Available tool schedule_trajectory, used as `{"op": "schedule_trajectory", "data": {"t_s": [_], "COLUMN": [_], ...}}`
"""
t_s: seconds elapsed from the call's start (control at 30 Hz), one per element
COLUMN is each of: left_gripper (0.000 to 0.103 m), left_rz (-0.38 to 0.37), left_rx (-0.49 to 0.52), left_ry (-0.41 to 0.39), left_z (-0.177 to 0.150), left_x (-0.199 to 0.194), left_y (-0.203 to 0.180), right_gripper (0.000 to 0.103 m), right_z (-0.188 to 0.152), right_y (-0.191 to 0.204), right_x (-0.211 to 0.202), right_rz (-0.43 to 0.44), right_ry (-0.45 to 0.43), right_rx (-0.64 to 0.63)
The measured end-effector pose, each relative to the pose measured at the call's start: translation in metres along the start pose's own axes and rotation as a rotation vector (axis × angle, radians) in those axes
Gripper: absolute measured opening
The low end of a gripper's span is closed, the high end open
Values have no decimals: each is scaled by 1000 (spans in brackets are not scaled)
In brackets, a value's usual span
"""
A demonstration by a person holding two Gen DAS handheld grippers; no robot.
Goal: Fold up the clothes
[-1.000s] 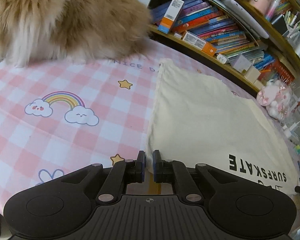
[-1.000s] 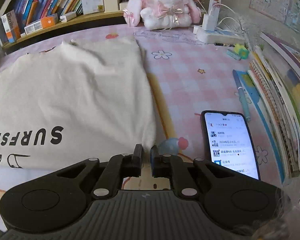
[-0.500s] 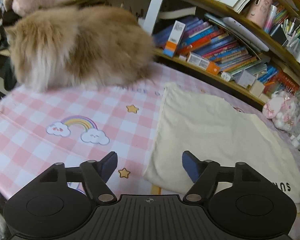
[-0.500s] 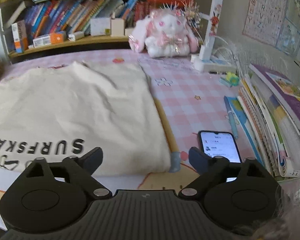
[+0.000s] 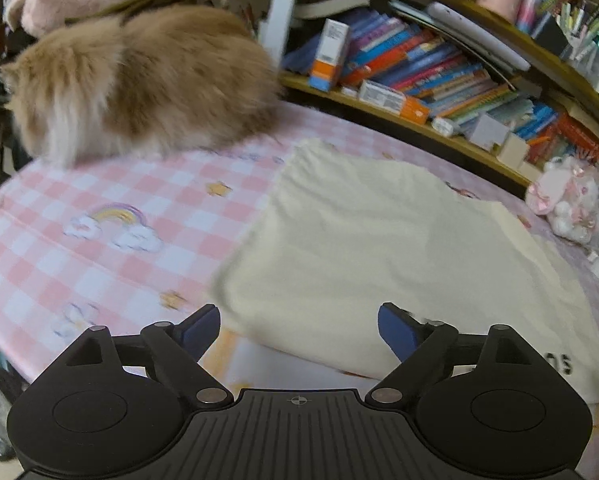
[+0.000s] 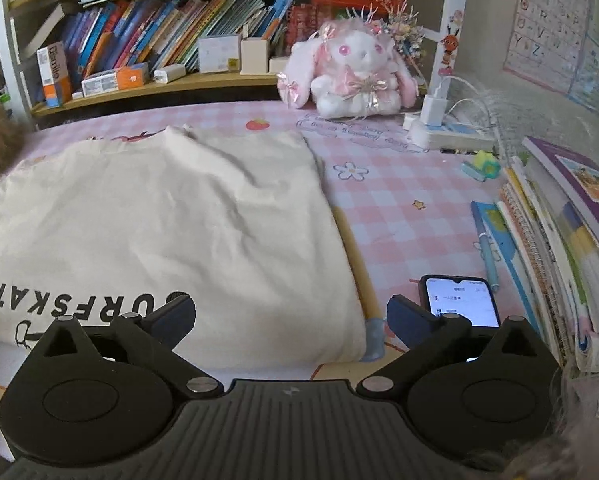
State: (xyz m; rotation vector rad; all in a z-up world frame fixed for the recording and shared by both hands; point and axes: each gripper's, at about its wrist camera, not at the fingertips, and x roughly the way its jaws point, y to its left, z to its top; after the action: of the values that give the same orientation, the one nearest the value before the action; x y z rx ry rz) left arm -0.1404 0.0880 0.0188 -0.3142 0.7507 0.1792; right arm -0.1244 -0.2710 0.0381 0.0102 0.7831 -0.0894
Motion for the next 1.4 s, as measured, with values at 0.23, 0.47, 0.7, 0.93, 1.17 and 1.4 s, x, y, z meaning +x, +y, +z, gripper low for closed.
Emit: {"op": "schedule_trajectory", "data": {"t_s": [0.23, 0.47, 0.7, 0.93, 1.17, 1.4], "left_gripper": [88, 88, 89, 89, 89, 89], "left_rz": [-6, 21, 54, 34, -45, -153], "left_rx": [58, 91, 52, 60, 77, -51], "left_ry": [40, 73, 77, 87, 139, 253], "left_z": [-22, -36, -36, -31, -6, 24], "left_x": [-2, -7, -11, -4, 13, 37], "left_y": [-51, -75, -72, -62, -26, 37], "right_gripper": [103, 103, 103, 103, 103, 103], "right_z": [-6, -16, -20, -17, -12, -10], "right_y": [-10, -17, -18, -6, 26, 87], "right_x": [3, 7, 10, 12, 12, 6], "right_rz": [38, 74, 104, 105, 69, 44], "right_ry": [-12, -9, -12, -19, -23, -40], "right_rx": [-16, -65, -102, -120, -91, -109]}}
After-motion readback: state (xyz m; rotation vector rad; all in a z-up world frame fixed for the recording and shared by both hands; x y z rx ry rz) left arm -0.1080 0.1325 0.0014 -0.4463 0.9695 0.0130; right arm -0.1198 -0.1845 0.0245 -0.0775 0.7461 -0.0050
